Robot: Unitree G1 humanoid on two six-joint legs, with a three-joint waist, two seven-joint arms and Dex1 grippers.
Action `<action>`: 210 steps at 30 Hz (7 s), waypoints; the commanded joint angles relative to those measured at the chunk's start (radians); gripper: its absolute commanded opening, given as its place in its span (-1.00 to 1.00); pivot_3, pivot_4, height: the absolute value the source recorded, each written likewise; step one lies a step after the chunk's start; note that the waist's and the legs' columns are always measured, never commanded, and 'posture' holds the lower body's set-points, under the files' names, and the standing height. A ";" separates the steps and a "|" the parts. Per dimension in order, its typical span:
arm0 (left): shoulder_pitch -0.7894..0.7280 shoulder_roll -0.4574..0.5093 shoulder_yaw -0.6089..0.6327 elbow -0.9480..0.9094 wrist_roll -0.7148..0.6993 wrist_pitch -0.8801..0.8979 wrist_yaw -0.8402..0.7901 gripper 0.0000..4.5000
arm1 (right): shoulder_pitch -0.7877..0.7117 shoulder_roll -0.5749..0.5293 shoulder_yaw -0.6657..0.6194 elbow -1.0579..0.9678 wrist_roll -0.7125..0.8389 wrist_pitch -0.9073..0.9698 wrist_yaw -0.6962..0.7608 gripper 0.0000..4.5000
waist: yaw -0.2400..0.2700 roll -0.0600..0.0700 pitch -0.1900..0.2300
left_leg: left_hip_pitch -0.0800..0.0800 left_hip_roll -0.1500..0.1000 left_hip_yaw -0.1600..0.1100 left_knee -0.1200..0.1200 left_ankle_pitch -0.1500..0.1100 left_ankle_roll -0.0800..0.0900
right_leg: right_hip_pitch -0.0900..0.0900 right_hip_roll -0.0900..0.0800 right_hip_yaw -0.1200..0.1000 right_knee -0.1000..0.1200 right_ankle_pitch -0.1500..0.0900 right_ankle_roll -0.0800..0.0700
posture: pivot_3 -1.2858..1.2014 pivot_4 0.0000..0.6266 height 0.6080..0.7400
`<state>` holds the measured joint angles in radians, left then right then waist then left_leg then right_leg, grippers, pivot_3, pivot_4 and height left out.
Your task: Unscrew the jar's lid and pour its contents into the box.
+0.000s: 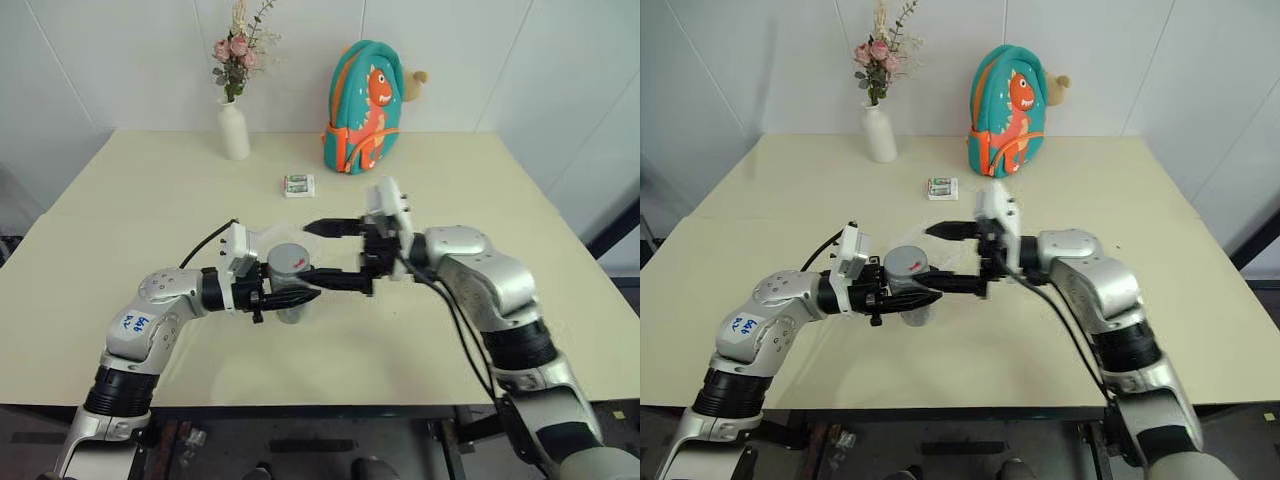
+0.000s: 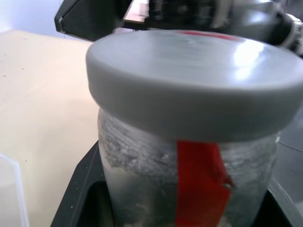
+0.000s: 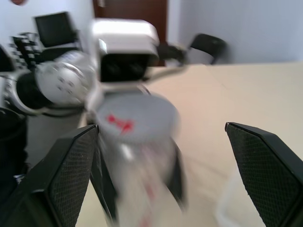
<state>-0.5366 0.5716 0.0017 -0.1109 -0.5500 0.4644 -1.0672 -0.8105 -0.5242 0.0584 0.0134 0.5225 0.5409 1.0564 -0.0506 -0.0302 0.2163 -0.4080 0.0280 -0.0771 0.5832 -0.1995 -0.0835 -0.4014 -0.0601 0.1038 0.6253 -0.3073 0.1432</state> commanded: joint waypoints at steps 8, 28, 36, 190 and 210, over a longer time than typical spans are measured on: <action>0.005 -0.002 0.014 -0.037 -0.019 -0.013 -0.016 -0.11 | 0.001 0.075 0.005 -0.204 0.168 0.142 -0.014 0.99 | -0.021 0.000 0.000 | 0.002 0.003 0.002 -0.001 0.000 0.000 | 0.000 0.003 0.002 0.002 0.000 0.000 | 0.03 -0.52 1.00; -0.024 -0.026 -0.004 -0.027 -0.010 -0.017 -0.008 -0.11 | -0.076 0.240 0.108 -0.088 0.000 0.056 -0.119 0.99 | -0.007 0.000 0.000 | 0.001 0.002 0.002 0.000 0.000 0.000 | -0.001 0.003 0.002 0.002 0.000 0.000 | 0.03 -0.52 1.00; -0.011 -0.018 -0.001 -0.034 -0.014 -0.018 -0.009 -0.11 | -0.037 0.120 0.017 -0.102 0.049 0.079 -0.081 0.99 | -0.005 0.000 0.000 | 0.001 0.002 0.002 0.001 0.000 0.000 | -0.001 0.002 0.002 0.002 0.000 0.000 | 0.03 -0.52 1.00; -0.910 0.071 -0.838 1.171 1.780 -0.720 1.666 -0.11 | 0.135 0.116 -0.081 -0.231 0.067 0.072 -0.284 1.00 | 0.023 0.000 0.001 | -0.014 0.001 0.007 0.012 -0.003 0.002 | -0.016 0.004 0.008 0.011 0.001 0.006 | 0.03 -0.52 1.00; -0.391 0.035 0.368 0.966 0.320 -0.281 0.684 -0.11 | 0.145 0.011 -0.015 -0.191 -0.044 -0.026 -0.188 1.00 | -0.005 0.000 0.000 | -0.010 0.000 0.005 0.027 -0.003 0.002 | -0.011 0.004 0.008 0.025 0.001 0.005 | 0.03 -0.52 1.00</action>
<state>-0.9412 0.6009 0.3272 0.9012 -0.1983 0.2558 -0.3900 -0.6470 -0.5094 0.0513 -0.1703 0.4783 0.5432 0.8537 -0.0559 -0.0301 0.2166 -0.4176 0.0284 -0.0725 0.6112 -0.2020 -0.0812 -0.4120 -0.0565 0.1115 0.6511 -0.3066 0.1486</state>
